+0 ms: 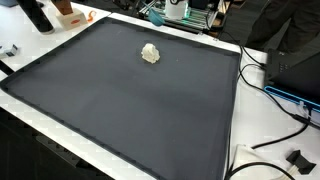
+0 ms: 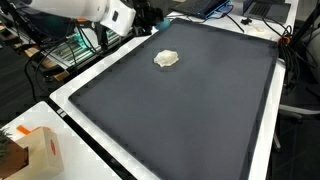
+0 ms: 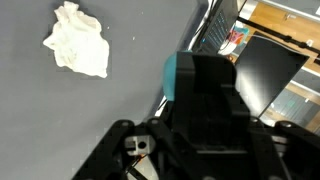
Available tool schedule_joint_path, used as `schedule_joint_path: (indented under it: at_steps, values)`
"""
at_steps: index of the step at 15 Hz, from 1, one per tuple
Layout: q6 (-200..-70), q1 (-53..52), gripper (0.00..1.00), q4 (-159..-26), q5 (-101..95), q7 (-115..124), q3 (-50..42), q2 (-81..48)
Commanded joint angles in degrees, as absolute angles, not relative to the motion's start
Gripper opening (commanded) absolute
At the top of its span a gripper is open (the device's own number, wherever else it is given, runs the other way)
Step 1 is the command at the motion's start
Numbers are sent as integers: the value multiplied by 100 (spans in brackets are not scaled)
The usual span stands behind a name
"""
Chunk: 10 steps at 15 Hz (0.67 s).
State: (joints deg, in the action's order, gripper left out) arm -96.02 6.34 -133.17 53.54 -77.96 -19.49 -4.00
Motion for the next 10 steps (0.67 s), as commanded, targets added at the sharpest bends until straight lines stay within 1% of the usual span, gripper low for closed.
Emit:
schedule_joint_path:
  at_steps: [1, 10]
  values:
    - [-9592, 1075, 25, -13066, 5654, -7525, -1738, -924]
    - [-9930, 1320, 25, -12879, 5945, -6778, -1501, -1504]
